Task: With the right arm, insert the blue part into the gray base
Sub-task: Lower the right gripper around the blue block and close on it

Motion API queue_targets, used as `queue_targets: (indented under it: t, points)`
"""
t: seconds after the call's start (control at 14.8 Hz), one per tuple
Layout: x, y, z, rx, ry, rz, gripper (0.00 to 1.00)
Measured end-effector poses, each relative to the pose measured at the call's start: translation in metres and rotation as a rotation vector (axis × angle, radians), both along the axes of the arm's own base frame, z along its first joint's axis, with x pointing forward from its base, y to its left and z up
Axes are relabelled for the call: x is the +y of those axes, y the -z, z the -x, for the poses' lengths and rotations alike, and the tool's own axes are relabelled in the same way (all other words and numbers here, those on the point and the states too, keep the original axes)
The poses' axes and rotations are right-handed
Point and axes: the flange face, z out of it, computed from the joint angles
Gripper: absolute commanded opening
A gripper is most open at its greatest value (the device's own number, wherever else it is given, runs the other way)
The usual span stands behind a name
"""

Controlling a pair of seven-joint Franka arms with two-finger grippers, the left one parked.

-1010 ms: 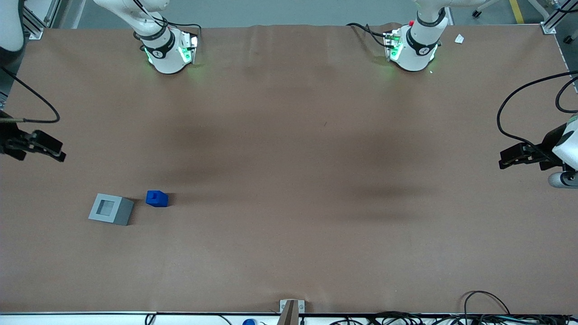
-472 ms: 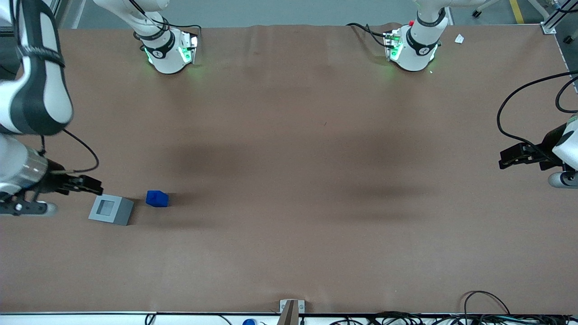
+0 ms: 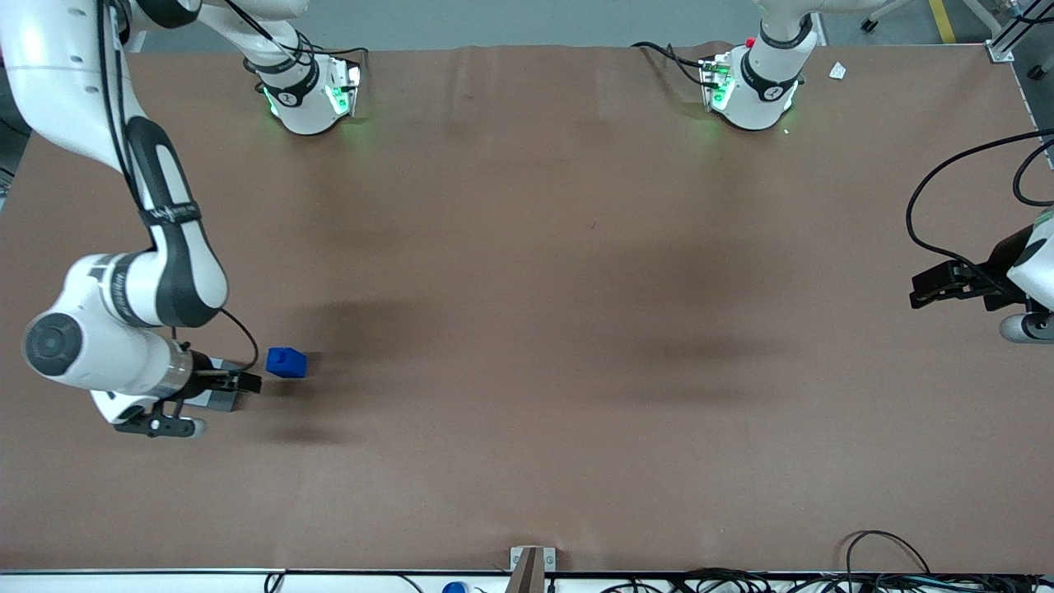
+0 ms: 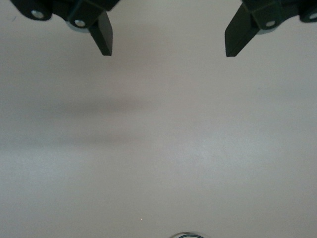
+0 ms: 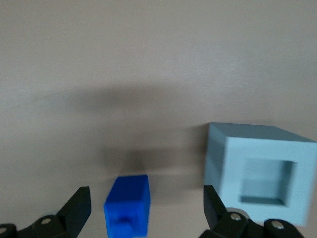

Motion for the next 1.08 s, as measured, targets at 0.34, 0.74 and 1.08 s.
queue_targets:
  t: [0.34,0.74,1.08]
  points:
    - [0.017,0.02,0.001,0.024,0.004,0.001,1.0]
    - [0.013,0.037,0.01,0.11,0.015,0.006,1.0]
    - [0.015,0.038,0.014,0.153,0.032,0.009,1.0]
